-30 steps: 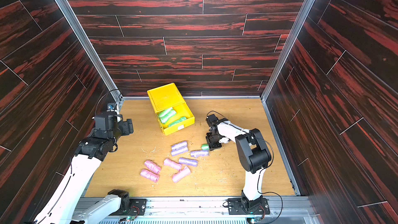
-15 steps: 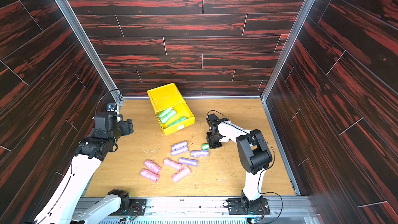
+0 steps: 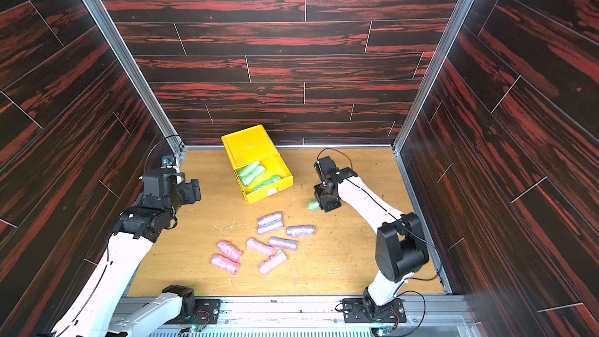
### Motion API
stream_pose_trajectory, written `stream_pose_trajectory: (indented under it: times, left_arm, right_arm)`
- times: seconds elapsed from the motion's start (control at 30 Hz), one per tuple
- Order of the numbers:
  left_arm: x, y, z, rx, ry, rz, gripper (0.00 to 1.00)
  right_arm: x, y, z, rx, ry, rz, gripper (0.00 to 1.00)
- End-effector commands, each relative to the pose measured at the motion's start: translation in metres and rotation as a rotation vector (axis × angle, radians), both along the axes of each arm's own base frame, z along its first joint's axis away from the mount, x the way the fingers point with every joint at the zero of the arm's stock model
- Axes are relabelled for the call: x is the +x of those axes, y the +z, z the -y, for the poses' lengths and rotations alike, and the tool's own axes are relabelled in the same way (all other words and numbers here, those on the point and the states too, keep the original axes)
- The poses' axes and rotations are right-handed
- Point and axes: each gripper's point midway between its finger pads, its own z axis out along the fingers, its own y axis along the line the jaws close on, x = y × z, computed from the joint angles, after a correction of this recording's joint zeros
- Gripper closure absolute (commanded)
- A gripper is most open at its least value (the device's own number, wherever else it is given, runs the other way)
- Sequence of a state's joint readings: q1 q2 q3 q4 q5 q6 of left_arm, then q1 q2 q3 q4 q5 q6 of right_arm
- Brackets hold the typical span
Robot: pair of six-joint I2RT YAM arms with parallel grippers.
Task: Sort the rolls of trash bags by color and place them into the drawer
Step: Pick up the roll of trash bags from the center of the board, then place the roll of trash bags in the drawer.
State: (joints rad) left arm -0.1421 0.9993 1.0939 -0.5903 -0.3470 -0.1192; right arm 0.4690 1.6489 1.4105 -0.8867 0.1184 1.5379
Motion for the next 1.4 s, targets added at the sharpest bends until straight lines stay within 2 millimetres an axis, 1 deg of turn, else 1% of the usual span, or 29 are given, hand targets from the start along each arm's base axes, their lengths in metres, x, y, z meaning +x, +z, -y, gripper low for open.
stream_pose_trajectory:
  times: [0.0, 0.07, 0.13, 0.23, 0.3, 0.33, 0.4, 0.47, 0.5, 0.53, 0.6, 0.67, 0.77, 0.83, 0.9, 1.03, 1.13, 1.23, 1.37]
  left_arm:
    - [-0.003, -0.001, -0.003, -0.009, 0.012, 0.010, 0.15]
    - [-0.003, -0.001, -0.003, -0.008, 0.014, 0.008, 0.15]
    - [-0.003, -0.002, -0.003, -0.008, 0.013, 0.007, 0.15]
    - [-0.003, -0.003, -0.003, -0.006, 0.015, 0.004, 0.15]
    - [-0.003, -0.002, -0.003, -0.005, 0.017, 0.005, 0.15]
    - [-0.003, -0.002, -0.004, -0.004, 0.019, 0.005, 0.15]
    - [-0.003, -0.003, -0.004, -0.003, 0.020, 0.005, 0.15]
    - [-0.004, -0.002, -0.004, -0.003, 0.021, 0.008, 0.15]
    - [-0.004, -0.002, -0.005, -0.001, 0.023, 0.008, 0.15]
    - [0.000, 0.004, -0.004, -0.005, 0.022, 0.040, 0.15]
    - [0.000, 0.006, -0.004, -0.006, 0.019, 0.044, 0.15]
    - [0.000, 0.005, -0.004, -0.005, 0.019, 0.044, 0.15]
    - [-0.001, 0.006, -0.004, -0.004, 0.020, 0.047, 0.15]
    - [-0.001, 0.006, -0.004, -0.004, 0.017, 0.048, 0.15]
    - [-0.002, 0.007, -0.004, -0.004, 0.018, 0.051, 0.14]
    - [-0.003, 0.009, -0.004, -0.006, 0.019, 0.057, 0.15]
    - [-0.003, 0.010, -0.004, -0.006, 0.017, 0.059, 0.14]
    - [-0.004, 0.011, -0.004, -0.009, 0.015, 0.063, 0.14]
    - [-0.003, 0.010, -0.003, -0.010, 0.014, 0.059, 0.14]
  right_arm:
    - [-0.012, 0.039, 0.018, -0.097, 0.093, 0.042, 0.73]
    - [-0.012, 0.063, 0.019, -0.100, 0.122, 0.084, 0.73]
    - [-0.011, 0.086, 0.015, -0.083, 0.151, 0.141, 0.74]
    - [-0.006, 0.120, -0.004, -0.041, 0.211, 0.251, 0.74]
    - [0.000, 0.143, -0.026, 0.001, 0.268, 0.326, 0.73]
    - [0.002, 0.151, -0.037, 0.018, 0.291, 0.351, 0.73]
    - [0.007, 0.167, -0.064, 0.045, 0.345, 0.401, 0.72]
    - [0.013, 0.179, -0.091, 0.073, 0.385, 0.430, 0.72]
    - [0.017, 0.181, -0.105, 0.087, 0.405, 0.434, 0.72]
    - [0.022, 0.186, -0.117, 0.101, 0.421, 0.446, 0.72]
    - [0.030, 0.192, -0.143, 0.118, 0.453, 0.461, 0.72]
    - [0.038, 0.193, -0.166, 0.131, 0.487, 0.474, 0.71]
    - [0.049, 0.185, -0.200, 0.150, 0.551, 0.494, 0.72]
    - [0.055, 0.176, -0.216, 0.155, 0.584, 0.503, 0.73]
    - [0.060, 0.166, -0.227, 0.154, 0.622, 0.506, 0.73]
    - [0.065, 0.150, -0.235, 0.141, 0.674, 0.496, 0.73]
    - [0.063, 0.140, -0.239, 0.129, 0.718, 0.480, 0.73]
    - [0.062, 0.126, -0.237, 0.119, 0.743, 0.440, 0.73]
    - [0.058, 0.116, -0.243, 0.138, 0.796, 0.418, 0.73]
